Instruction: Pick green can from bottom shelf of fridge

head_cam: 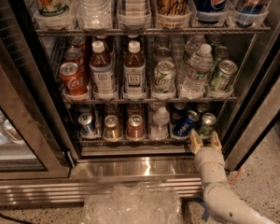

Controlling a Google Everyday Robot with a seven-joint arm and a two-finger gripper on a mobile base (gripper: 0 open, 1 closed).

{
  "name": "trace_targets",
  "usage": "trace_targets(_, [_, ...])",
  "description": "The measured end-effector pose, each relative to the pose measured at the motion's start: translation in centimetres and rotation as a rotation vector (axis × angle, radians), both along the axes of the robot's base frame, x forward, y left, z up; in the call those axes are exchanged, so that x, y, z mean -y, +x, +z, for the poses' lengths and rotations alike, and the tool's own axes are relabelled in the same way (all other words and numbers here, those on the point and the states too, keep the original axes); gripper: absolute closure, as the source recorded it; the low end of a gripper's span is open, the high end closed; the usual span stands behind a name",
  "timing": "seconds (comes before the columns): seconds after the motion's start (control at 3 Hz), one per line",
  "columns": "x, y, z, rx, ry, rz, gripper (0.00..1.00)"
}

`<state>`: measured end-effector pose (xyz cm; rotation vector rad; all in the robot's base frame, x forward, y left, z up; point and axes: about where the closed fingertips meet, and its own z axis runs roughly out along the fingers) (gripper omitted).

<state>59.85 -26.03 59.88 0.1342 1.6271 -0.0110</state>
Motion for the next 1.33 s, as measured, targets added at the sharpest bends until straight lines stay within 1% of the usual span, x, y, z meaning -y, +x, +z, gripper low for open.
trace_targets(0.33, [0.3, 0.9, 0.3, 0.014, -0.002, -0.003, 0.38])
trace_targets(0.67, [0.9, 3.3, 1.0, 0.040, -0.008, -0.009, 0.38])
trace_targets(1.0, [1.2, 4.2, 1.1, 0.038, -0.012, -0.011, 0.38])
trace_targets(1.33, [1.4, 4.6, 1.0, 0.032, -0.015, -0.014, 0.56])
